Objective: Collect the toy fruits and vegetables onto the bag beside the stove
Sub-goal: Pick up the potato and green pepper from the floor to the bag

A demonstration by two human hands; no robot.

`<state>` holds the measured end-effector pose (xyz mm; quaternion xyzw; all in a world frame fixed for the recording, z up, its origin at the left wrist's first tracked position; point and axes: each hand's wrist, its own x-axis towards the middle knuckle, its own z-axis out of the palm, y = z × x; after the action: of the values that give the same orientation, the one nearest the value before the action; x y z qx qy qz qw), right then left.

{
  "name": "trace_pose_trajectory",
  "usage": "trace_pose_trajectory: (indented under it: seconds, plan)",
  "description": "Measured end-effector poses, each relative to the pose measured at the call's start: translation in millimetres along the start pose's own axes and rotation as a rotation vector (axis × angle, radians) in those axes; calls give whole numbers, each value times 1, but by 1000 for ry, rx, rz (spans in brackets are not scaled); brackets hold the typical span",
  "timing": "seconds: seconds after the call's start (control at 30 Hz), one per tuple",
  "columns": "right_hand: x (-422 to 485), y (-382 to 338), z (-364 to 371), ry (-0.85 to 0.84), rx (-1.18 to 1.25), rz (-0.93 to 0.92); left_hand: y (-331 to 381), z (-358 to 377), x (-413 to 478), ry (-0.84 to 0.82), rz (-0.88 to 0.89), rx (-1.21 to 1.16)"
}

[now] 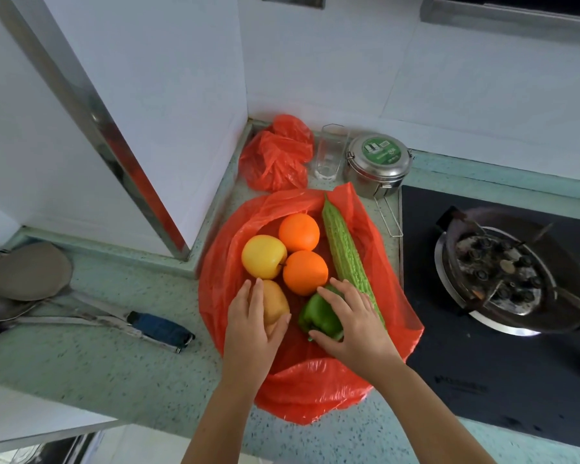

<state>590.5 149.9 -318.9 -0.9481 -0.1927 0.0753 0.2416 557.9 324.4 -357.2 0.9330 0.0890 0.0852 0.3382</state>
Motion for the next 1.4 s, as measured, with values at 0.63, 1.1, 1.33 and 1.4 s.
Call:
trace_pose_trajectory:
  seconds: [0.63,1.1,1.33,1.4]
  plan:
    - [-21,-10,-33,172,-86,-241,39,-22,-41,162,216,230]
    - [-89,34,-85,222,-11,-379,125,0,-117,258,112,335]
    - [-118,46,-85,129,61,-517,147,9,-166,371,-5,371]
    - [-126,47,-82,90,91,-585,153,13,-185,394,-87,396]
